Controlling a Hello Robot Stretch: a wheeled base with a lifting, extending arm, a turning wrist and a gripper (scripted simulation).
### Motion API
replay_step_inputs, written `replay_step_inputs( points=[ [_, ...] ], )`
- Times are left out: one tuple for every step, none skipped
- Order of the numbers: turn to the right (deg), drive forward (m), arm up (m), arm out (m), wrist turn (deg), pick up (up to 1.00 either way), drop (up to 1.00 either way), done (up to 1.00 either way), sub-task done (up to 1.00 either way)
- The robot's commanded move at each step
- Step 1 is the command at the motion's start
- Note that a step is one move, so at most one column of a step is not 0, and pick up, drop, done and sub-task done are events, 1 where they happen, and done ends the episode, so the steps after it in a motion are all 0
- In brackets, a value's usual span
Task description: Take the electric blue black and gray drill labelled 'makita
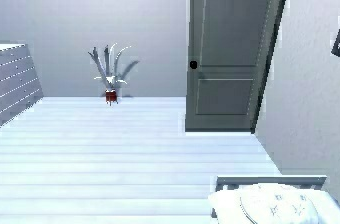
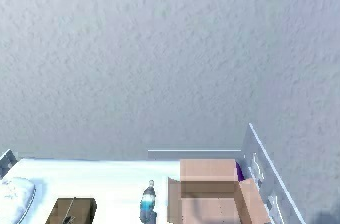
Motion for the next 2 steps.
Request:
replay_step_inputs(
  points=[
    [0.0, 0.0, 0.14, 0.0, 0.0, 0.0, 0.0, 0.0, 0.0],
    [0.0, 0.0, 0.0, 0.2, 0.0, 0.0, 0.0, 0.0, 0.0]
  ],
)
